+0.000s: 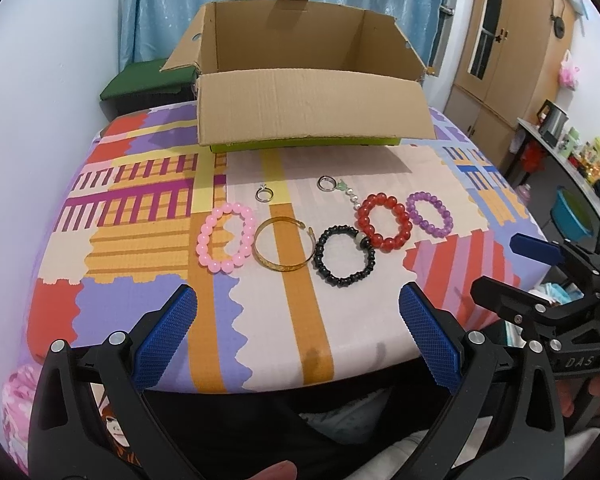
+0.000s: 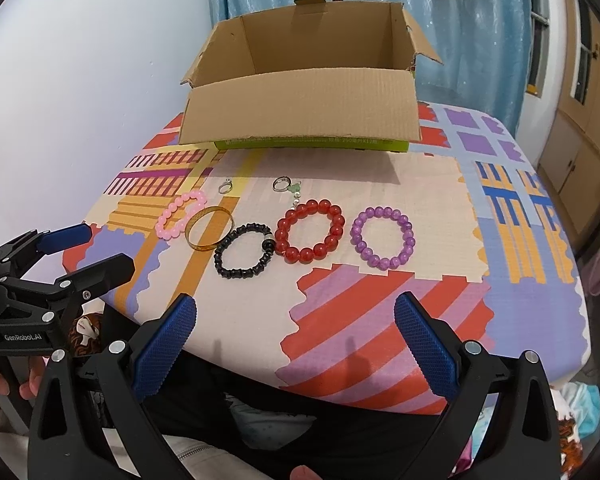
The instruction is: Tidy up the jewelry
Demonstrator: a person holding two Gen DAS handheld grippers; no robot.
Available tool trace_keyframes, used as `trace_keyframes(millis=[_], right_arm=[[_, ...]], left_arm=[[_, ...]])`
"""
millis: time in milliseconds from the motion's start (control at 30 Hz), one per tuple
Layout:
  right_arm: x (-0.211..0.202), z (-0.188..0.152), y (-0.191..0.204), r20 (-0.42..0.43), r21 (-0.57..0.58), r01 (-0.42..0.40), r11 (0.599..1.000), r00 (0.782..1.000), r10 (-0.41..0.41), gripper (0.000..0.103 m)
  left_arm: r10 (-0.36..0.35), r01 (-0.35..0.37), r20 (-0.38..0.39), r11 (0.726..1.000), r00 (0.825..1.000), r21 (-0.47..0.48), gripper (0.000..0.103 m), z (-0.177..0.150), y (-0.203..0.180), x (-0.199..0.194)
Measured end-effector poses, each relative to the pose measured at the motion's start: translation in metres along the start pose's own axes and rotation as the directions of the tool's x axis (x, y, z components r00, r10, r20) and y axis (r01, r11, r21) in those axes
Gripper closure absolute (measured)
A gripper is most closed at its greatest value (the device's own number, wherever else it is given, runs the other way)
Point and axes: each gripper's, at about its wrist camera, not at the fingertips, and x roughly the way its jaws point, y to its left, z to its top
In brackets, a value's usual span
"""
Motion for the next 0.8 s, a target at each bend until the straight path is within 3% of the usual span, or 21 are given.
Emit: trace_keyframes(millis=[600, 800], right_arm=[[0.010, 0.006, -0.006, -0.009, 0.012, 0.001, 1.000, 1.000, -0.001, 0.006], [0.014, 0.010, -0.014, 0.017, 0.007, 0.039, 0.999, 0.999, -0.039, 0.006]], left_arm=[[0.000, 0.000, -0.016, 1.000, 1.000, -0.007, 0.006, 0.002, 0.008, 0.013], [0.004, -0.004, -0.003, 0.999, 1.000, -0.035, 0.006, 0.008, 0.022, 0.021]])
